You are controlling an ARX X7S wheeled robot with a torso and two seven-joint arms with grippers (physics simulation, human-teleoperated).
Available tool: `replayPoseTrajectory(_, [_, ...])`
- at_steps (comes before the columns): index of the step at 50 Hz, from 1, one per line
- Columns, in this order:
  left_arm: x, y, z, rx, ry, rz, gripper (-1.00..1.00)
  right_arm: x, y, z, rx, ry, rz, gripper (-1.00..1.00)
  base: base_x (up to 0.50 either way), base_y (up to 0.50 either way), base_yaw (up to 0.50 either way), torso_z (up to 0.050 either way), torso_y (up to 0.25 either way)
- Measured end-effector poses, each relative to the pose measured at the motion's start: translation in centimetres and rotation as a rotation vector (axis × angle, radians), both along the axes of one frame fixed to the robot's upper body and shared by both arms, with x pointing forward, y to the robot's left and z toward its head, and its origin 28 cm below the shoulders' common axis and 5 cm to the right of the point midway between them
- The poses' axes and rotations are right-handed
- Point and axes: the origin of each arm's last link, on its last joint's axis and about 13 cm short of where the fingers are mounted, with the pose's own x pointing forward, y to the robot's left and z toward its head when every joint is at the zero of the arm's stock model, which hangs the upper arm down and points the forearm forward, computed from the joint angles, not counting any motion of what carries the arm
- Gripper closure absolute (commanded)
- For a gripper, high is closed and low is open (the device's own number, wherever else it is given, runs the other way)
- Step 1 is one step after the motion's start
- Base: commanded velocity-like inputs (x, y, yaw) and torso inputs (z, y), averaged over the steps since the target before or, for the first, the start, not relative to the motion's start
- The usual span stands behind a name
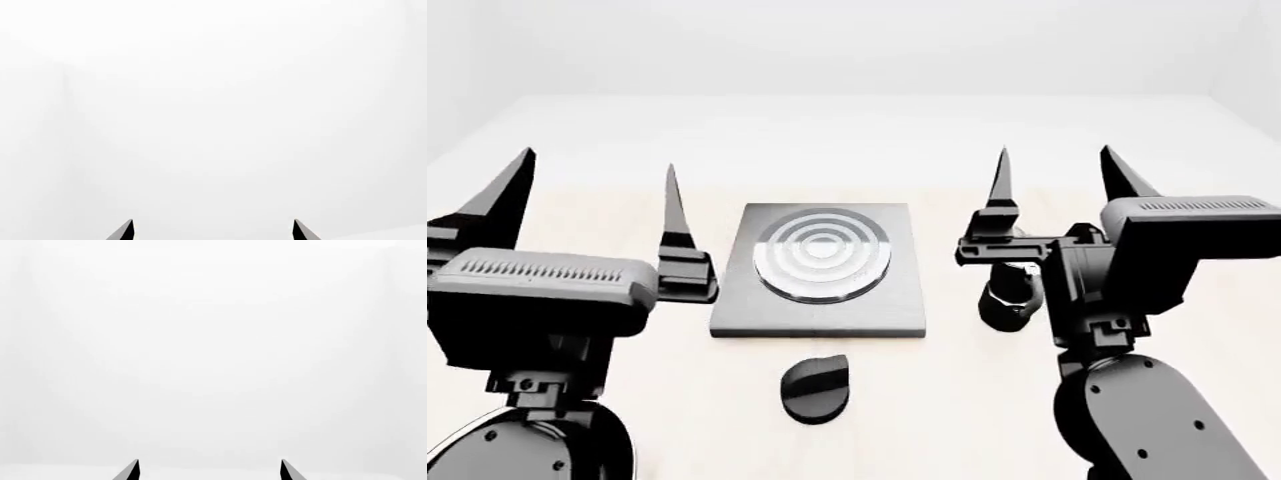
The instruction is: Turn on the stove and put the moka pot on it.
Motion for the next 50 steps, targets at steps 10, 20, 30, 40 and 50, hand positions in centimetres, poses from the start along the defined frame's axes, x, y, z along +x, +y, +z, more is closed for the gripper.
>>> replayPoseTrajectory(10, [-0.9,0.2,0.6,0.008,-0.078,0.024,-1.0,0.7,-1.1,-2.0,-0.01,0.063,-0.045,-1.0,0.0,0.0,0.0,0.0,0.0])
replayPoseTrajectory(20, [-1.4,0.2,0.6,0.007,-0.109,0.029,-1.0,0.9,-2.0,-4.0,-0.01,0.118,-0.079,-1.0,0.0,0.0,0.0,0.0,0.0])
replayPoseTrajectory(30, [-1.6,0.1,0.5,0.001,-0.123,0.029,-1.0,1.2,-2.6,-6.3,-0.01,0.175,-0.106,-1.0,0.0,0.0,0.0,0.0,0.0])
replayPoseTrajectory(40, [-1.5,0.0,0.6,-0.003,-0.129,0.023,-1.0,1.5,-3.0,-8.5,-0.009,0.229,-0.129,-1.0,0.0,0.0,0.0,0.0,0.0])
replayPoseTrajectory(50, [-1.5,-0.1,0.6,-0.005,-0.133,0.017,-1.0,1.6,-3.2,-10.5,-0.011,0.275,-0.143,-1.0,0.0,0.0,0.0,0.0,0.0])
